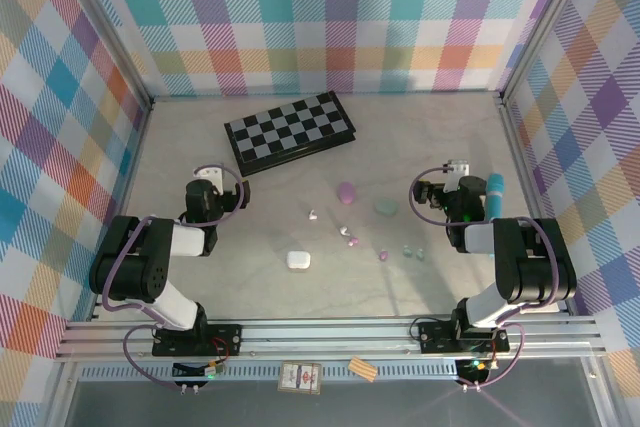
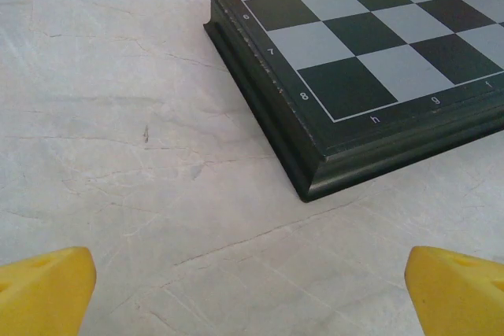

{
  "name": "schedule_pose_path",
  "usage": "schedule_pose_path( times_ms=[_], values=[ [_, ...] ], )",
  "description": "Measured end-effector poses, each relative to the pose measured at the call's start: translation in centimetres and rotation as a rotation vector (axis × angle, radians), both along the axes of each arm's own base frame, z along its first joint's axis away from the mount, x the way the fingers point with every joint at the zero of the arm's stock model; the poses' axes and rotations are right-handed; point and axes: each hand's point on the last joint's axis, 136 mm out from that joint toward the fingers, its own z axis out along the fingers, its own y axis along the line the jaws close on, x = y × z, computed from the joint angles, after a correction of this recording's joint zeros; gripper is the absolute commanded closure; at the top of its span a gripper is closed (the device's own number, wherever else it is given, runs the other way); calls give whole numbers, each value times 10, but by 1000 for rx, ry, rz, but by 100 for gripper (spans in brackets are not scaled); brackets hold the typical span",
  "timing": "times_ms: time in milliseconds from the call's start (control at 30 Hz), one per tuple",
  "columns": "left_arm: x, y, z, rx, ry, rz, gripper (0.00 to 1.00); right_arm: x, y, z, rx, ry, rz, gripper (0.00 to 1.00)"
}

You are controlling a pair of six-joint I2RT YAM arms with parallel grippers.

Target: Insert the wireless bluetooth earbuds into the charging case

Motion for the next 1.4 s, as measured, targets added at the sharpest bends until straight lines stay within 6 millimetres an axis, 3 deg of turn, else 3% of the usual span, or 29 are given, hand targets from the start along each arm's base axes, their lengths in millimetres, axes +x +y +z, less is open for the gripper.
schedule_pose_path(
  times_ms=[900, 1000, 1167, 1300, 1400],
  values=[
    [-1, -1, 4, 3, -8, -2, 0, -1, 3, 1, 0, 4, 16, 1],
    [-3, -2, 21, 13, -38, 3, 0, -4, 6, 12, -1, -2, 39, 1],
    [-13, -20, 68, 33, -100, -44, 0, -10, 23, 58, -49, -67, 137, 1],
    [-18, -54, 108, 14, -128, -151, 0, -19, 50, 91, -114, -100, 265, 1],
    [-29, -89, 124, -10, -118, -277, 0, -28, 76, 101, -177, -80, 385, 1]
  ],
)
